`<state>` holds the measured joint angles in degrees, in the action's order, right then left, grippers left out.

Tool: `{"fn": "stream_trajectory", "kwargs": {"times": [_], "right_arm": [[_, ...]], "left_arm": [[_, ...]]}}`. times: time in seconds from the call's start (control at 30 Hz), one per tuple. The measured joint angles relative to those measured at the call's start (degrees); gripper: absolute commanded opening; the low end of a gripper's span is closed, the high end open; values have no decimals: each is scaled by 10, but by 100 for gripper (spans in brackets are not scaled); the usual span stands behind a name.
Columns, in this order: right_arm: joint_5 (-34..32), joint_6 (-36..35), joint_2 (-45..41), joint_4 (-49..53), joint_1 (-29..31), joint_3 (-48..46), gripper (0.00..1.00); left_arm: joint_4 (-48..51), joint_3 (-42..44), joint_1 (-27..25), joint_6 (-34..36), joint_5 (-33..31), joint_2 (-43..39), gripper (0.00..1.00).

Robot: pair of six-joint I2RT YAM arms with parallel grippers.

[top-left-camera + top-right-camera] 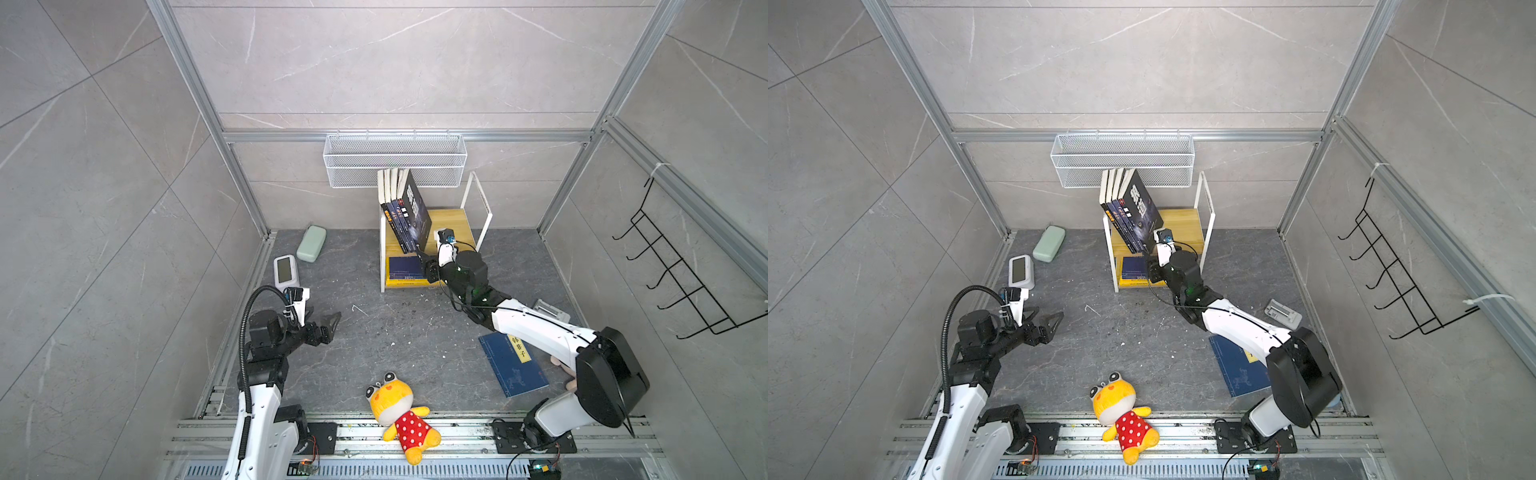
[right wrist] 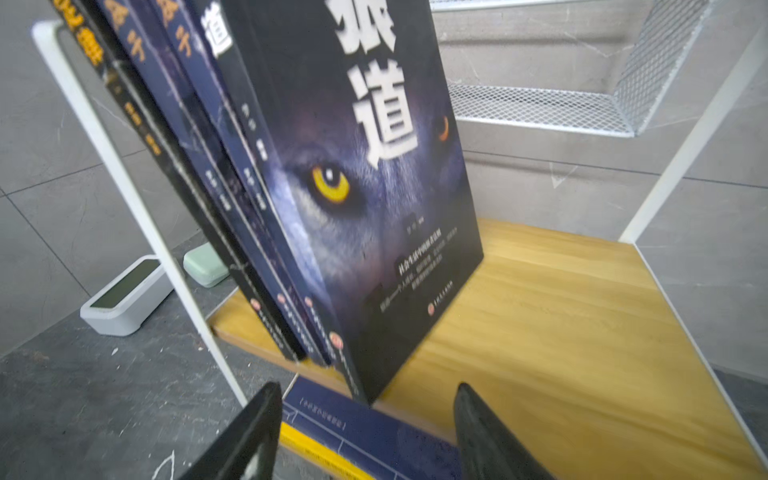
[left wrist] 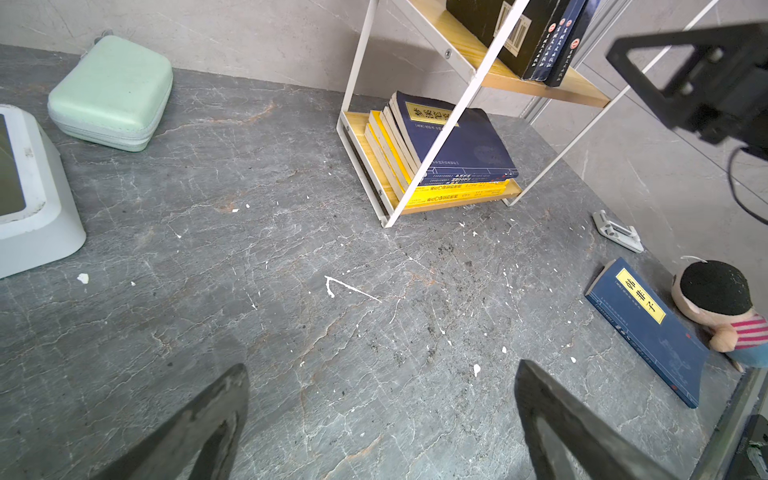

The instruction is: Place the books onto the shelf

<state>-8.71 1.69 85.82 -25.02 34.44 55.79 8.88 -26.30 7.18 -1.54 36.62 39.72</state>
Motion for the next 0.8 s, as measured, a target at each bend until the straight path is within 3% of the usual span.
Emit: {"fn": "stream_trajectory", "kwargs": {"times": [0.23,0.47,0.8], "right_arm": [[-33,-15,-52,50,0,-16,58],[-109,-29,23,125,-21,153,21],[-132,-25,213,242,-78,376,15]], "left_arm": [[0,0,3,0,0,4,100],[0,0,4,-1,0,4,100],[0,0,-4,0,0,-3,100]]}}
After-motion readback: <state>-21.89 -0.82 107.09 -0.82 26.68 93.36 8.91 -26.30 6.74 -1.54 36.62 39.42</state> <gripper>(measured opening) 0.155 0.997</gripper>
